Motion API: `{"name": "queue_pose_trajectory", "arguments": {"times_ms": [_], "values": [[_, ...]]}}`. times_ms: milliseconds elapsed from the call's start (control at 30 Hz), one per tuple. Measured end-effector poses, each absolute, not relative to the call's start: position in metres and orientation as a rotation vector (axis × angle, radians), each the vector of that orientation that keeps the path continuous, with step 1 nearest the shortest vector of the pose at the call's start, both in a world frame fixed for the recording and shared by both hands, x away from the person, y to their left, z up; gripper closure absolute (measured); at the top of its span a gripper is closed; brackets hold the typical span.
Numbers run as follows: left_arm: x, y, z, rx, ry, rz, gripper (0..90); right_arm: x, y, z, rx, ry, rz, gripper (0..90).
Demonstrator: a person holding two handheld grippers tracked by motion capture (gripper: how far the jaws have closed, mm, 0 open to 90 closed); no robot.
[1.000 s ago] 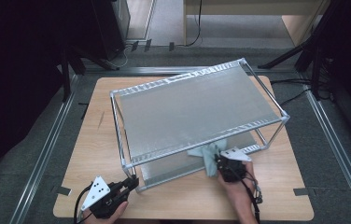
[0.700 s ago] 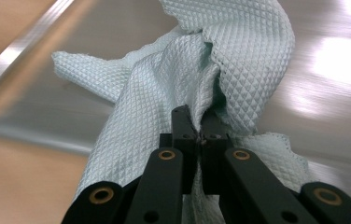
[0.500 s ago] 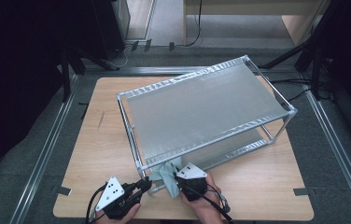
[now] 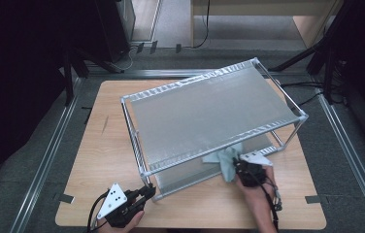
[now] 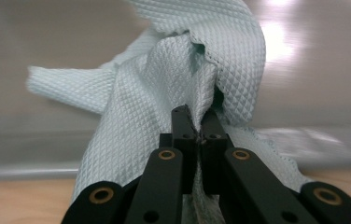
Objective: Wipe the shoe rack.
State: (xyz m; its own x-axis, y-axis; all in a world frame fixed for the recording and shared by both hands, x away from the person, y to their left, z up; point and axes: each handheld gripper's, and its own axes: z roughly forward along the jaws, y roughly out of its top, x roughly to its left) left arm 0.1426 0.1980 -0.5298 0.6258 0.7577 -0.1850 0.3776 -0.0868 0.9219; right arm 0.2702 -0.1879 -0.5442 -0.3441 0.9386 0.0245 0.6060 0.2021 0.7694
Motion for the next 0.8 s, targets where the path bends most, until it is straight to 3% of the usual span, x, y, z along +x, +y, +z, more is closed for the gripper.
{"name": "queue_pose_trajectory", "arguments": {"times_ms": [267,367,567,800], "values": [[0.143,0.205,-0.53,1.689,0.956,0.424,79.3,0.284,-0.256,-0.539,1.612,1.811,0.943,88.0],[0.144,0.206,-0.53,1.686,0.962,0.428,79.2,0.283,-0.26,-0.541,1.638,1.803,0.966,88.0],[0.144,0.206,-0.531,1.683,0.965,0.423,79.2,0.279,-0.232,-0.542,1.56,1.9,0.978,88.0],[0.145,0.204,-0.531,1.68,0.965,0.42,79.0,0.26,-0.152,-0.544,1.351,2.113,1.011,88.0]]}}
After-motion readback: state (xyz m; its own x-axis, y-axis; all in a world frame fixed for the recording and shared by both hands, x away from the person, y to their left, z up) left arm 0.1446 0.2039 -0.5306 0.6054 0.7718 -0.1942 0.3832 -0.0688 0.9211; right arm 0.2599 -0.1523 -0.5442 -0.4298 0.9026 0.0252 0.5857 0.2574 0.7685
